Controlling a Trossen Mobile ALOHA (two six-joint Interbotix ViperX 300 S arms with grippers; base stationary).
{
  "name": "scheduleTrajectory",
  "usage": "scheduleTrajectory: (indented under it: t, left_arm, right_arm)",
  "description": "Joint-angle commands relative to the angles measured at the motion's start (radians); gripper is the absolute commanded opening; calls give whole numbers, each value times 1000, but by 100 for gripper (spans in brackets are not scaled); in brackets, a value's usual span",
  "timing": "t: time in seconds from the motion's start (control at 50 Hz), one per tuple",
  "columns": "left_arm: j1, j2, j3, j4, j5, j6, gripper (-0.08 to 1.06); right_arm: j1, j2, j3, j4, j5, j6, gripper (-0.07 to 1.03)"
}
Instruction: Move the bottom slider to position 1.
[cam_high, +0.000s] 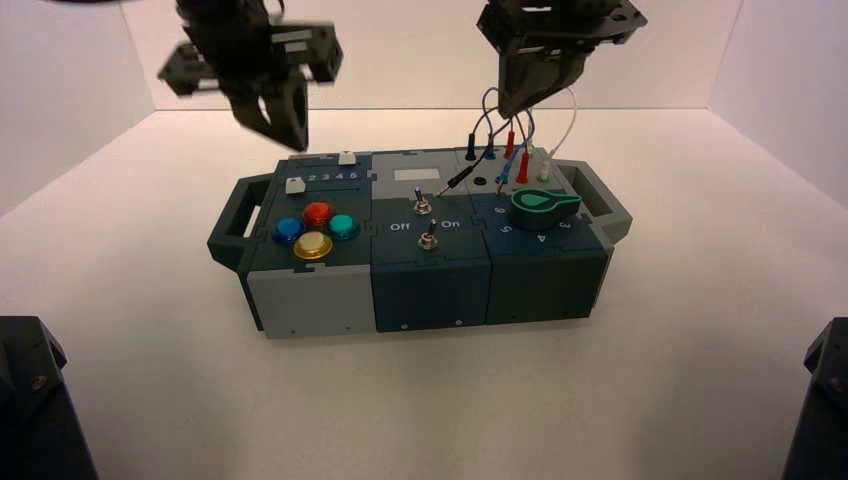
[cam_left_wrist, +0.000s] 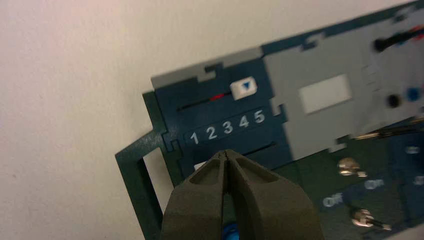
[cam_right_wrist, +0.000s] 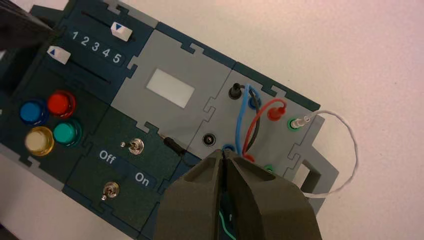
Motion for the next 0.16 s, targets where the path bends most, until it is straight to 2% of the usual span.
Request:
scheduleTrajectory:
  t: [0.02,0.16]
  left_arm:
    - [3,-60,-23,2,-2,0,-3]
    - [3,-60,-23,0,2,0,-3]
  right_arm:
    - [5,-29,-31,-2,-3,-2,-2]
    - [5,-32,-34,-2,0,0,-2]
